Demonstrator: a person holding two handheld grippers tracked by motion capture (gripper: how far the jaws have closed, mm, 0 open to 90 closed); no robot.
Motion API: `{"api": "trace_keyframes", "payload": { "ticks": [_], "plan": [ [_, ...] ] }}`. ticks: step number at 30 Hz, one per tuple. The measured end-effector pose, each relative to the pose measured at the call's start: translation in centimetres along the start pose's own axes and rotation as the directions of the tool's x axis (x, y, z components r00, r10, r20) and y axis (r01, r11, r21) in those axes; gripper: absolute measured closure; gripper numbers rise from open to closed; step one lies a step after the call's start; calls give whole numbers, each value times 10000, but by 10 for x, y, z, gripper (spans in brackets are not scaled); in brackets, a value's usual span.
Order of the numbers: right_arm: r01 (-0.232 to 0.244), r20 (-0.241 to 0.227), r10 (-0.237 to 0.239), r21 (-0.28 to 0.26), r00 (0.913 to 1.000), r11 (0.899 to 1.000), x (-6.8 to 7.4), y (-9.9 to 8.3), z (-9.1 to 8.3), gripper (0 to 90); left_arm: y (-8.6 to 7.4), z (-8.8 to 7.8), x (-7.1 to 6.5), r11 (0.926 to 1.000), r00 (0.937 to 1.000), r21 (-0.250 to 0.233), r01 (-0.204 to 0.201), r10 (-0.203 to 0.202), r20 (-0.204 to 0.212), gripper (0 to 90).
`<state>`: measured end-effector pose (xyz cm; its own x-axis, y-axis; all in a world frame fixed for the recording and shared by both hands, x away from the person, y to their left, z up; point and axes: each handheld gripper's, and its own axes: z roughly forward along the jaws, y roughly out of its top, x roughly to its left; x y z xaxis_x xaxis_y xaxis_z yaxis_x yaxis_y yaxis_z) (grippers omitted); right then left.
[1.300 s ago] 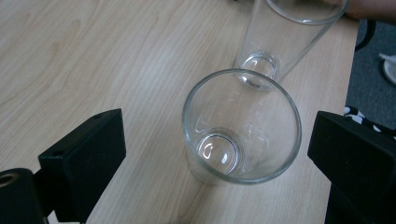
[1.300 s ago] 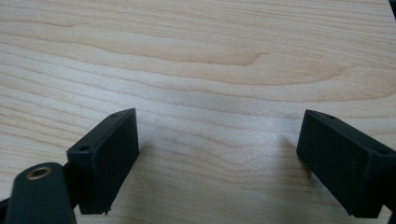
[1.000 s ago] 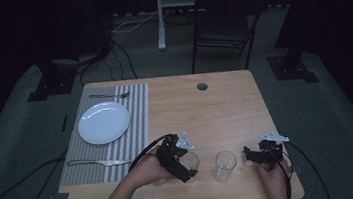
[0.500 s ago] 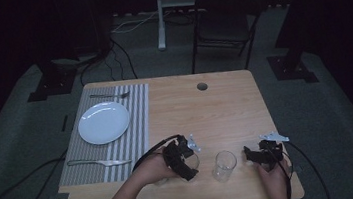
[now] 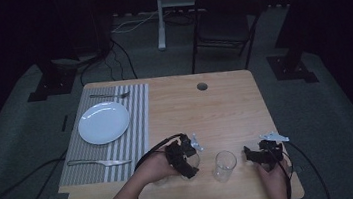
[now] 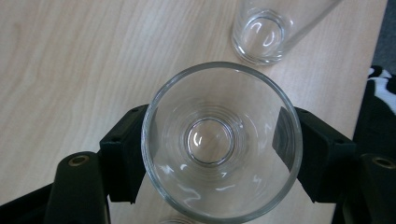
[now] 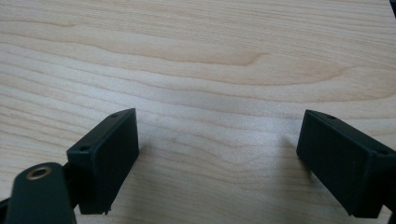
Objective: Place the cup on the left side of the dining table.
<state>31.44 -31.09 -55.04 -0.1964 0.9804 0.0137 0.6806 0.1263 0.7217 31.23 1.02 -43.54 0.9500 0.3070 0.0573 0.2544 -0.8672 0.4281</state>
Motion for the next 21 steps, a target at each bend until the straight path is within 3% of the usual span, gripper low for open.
{"api": "trace_keyframes", "payload": {
  "ticks": [6, 17, 21],
  "plan": [
    [-2, 1, 2, -3, 10000, 10000, 0, 0, 0, 124, 1, -5, 6, 9988, 9994, -396, 299, -293, 175, 292],
    [12, 1, -12, 4, 10000, 10000, 0, 0, 0, 124, 7, -18, 22, 9963, 9986, -695, 501, -512, -133, 292],
    [16, 6, -16, 5, 10000, 10000, 0, 0, 0, 124, 6, -26, 34, 9928, 9956, -788, 904, -919, -164, 292]
  ]
}}
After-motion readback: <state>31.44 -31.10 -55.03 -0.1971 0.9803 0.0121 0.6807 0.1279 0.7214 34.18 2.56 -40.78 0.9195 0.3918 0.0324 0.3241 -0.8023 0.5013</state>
